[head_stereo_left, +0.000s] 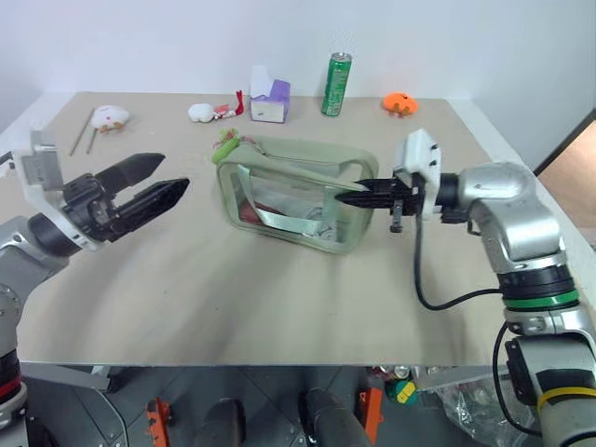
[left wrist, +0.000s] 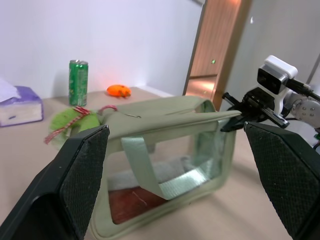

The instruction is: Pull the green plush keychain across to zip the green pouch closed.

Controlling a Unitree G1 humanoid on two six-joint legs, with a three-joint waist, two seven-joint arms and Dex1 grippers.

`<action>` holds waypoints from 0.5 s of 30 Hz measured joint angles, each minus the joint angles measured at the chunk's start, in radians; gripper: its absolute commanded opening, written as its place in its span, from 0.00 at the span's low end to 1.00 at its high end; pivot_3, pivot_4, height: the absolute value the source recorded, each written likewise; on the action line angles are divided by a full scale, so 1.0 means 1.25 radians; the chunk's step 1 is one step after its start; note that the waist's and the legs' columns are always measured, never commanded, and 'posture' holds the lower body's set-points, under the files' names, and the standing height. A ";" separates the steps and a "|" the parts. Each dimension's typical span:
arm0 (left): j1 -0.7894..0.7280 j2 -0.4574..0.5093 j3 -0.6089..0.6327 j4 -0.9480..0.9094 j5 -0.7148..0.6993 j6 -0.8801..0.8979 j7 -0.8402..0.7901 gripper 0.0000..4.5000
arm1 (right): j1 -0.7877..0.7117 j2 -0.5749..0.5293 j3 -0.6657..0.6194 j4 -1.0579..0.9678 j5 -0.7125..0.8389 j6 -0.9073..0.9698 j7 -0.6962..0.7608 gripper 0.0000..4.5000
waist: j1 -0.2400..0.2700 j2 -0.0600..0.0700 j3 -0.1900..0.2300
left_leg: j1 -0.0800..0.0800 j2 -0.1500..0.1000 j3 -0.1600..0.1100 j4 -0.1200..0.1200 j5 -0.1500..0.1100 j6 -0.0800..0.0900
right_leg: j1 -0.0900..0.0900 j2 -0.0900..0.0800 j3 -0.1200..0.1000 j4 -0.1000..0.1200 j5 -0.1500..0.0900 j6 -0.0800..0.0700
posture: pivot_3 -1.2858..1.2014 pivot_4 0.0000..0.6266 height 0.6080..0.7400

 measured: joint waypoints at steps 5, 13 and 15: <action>0.010 0.000 0.026 0.041 -0.009 0.004 0.003 1.00 | -0.004 0.018 -0.009 -0.049 0.098 0.079 0.052 0.01 | -0.002 0.000 0.000 | 0.000 0.002 0.000 0.000 0.000 0.000 | -0.001 0.003 0.000 0.001 0.000 0.000 | 0.52 0.24 1.00; 0.027 0.012 0.063 0.070 -0.026 0.032 0.011 1.00 | -0.025 0.038 0.000 -0.167 0.171 0.146 0.064 0.01 | 0.000 0.000 0.000 | 0.000 0.002 -0.001 0.000 0.001 0.000 | 0.000 0.003 0.000 0.001 0.000 0.001 | 0.52 0.24 1.00; 0.031 0.025 0.076 0.070 -0.030 0.041 0.012 1.00 | 0.000 0.038 0.023 -0.188 0.146 0.114 0.070 0.01 | 0.000 0.000 0.000 | 0.000 0.002 -0.002 0.000 0.001 0.000 | 0.000 0.003 -0.001 0.001 -0.001 0.002 | 0.52 0.24 1.00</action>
